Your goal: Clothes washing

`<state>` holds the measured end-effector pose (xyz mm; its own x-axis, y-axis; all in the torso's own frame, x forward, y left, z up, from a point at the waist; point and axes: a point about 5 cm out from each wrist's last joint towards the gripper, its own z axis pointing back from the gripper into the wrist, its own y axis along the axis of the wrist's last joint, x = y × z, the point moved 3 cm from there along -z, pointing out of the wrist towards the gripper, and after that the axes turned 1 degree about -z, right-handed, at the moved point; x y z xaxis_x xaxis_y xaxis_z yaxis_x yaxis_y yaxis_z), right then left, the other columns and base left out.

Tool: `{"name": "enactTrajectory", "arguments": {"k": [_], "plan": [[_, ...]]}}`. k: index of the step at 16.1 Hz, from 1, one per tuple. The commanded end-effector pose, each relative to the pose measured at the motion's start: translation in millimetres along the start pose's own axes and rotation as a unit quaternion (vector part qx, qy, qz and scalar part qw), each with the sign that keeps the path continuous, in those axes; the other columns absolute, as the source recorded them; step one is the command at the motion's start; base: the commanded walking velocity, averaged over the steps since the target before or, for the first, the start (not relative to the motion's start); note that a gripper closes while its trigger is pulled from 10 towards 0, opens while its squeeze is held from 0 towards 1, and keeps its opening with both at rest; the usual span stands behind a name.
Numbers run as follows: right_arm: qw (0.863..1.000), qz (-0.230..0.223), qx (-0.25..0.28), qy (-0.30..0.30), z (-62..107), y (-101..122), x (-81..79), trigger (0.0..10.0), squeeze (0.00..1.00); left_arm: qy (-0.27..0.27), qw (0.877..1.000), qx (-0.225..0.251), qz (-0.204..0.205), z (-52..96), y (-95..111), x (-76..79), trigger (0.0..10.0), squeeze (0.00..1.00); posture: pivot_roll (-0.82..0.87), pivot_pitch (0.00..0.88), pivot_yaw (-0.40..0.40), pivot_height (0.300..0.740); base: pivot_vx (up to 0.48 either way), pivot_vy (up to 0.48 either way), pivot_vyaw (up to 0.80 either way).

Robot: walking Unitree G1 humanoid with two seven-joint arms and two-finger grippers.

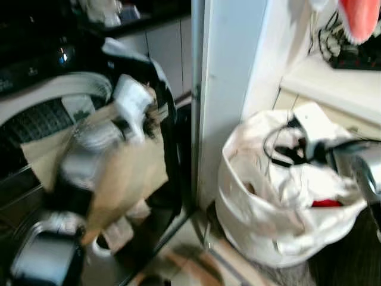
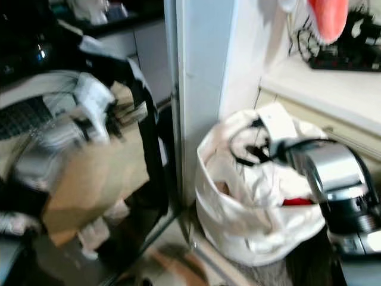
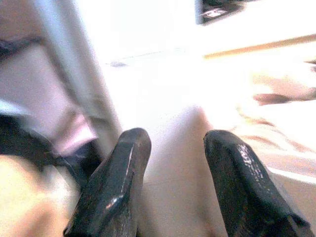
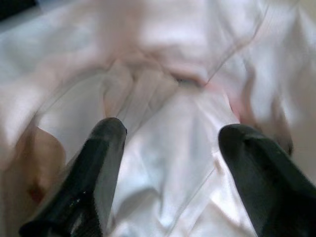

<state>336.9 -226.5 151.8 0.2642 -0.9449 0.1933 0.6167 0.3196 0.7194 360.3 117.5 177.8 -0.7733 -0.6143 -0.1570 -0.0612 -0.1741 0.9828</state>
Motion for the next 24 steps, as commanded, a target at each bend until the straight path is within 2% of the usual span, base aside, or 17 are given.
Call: {"name": "enactTrajectory", "arguments": {"k": [1, 4, 7, 8, 9, 10, 11, 13, 14, 15, 20, 24], "plan": [[1.0, -0.022, -0.008, -0.012, -3.0, -4, 8.8, 10.0, 1.0, -0.053, 0.998, 0.02, 0.0, -3.1, 16, 17.6, 10.0, 0.0, -0.05, 0.0, 0.053, 0.74, 0.0, 0.0, 0.0], [0.998, -0.05, -0.02, -0.011, -19.5, -14, 19.3, 10.0, 1.0, -0.077, 0.996, 0.04, 0.01, -10.7, 19, 39.5, 10.0, 0.0, -0.06, 0.0, 0.064, 0.74, 0.0, 0.0, 0.0], [0.994, -0.095, -0.04, 0.037, -39.7, -29, 9.8, 10.0, 1.0, -0.048, 0.998, 0.008, 0.026, -12.1, 15, 40.6, 10.0, 0.0, -0.06, 0.0, 0.066, 0.74, 0.0, 0.0, 0.0], [0.994, -0.089, -0.057, 0.006, -48.8, -40, 13.7, 10.0, 0.12, -0.053, 0.998, 0.005, 0.026, -10.0, 14, 42.9, 10.0, 0.0, -0.06, 0.0, 0.061, 0.74, 0.0, 0.0, 0.0], [0.995, -0.081, -0.063, -0.006, -51.3, -44, 15.9, 10.0, 0.12, -0.057, 0.998, 0.005, 0.028, -9.5, 15, 44.5, 10.0, 0.0, -0.06, 0.0, 0.061, 0.74, 0.0, 0.0, 0.0], [0.994, -0.08, -0.072, -0.022, -57.2, -52, 17.6, 10.0, 0.0, -0.071, 0.997, 0.0, 0.031, -7.9, 14, 49.4, 10.0, 0.0, -0.05, 0.0, 0.059, 0.74, 0.0, 0.0, 0.0], [0.992, -0.089, -0.08, -0.026, -65.5, -62, 15.3, 10.0, 0.0, -0.097, 0.994, -0.012, 0.043, -5.1, 11, 59.3, 10.0, 0.0, -0.05, 0.0, 0.059, 0.74, 0.0, 0.0, 0.0], [0.993, -0.087, -0.084, -0.02, -69.2, -65, 11.9, 10.0, 0.0, -0.119, 0.991, -0.02, 0.05, -2.6, 9, 67.2, 10.0, 0.0, -0.05, 0.0, 0.055, 0.74, 0.0, 0.0, 0.0], [0.993, -0.086, -0.082, -0.016, -70.6, -65, 10.8, 4.0, 0.0, -0.127, 0.99, -0.024, 0.053, -1.3, 8, 70.7, 10.0, 0.0, -0.05, 0.0, 0.055, 0.74, 0.0, 0.0, 0.0], [0.993, -0.088, -0.077, -0.012, -71.9, -63, 10.3, 0.0, 0.0, -0.129, 0.99, -0.024, 0.057, -0.7, 8, 72.1, 10.0, 0.0, -0.05, 0.0, 0.055, 0.74, 0.0, 0.0, 0.0], [0.994, -0.083, -0.067, -0.011, -72.8, -58, 15.0, 0.0, 0.0, -0.128, 0.989, -0.032, 0.062, 0.6, 8, 72.0, 10.0, 0.0, -0.04, 0.0, 0.05, 0.74, 0.0, 0.0, 0.0], [0.995, -0.079, -0.065, 0.006, -73.5, -55, 11.7, 0.0, 0.0, -0.135, 0.988, -0.034, 0.065, 0.4, 8, 74.6, 10.0, 0.0, -0.04, 0.0, 0.055, 0.74, 0.0, 0.0, 0.0]]}}
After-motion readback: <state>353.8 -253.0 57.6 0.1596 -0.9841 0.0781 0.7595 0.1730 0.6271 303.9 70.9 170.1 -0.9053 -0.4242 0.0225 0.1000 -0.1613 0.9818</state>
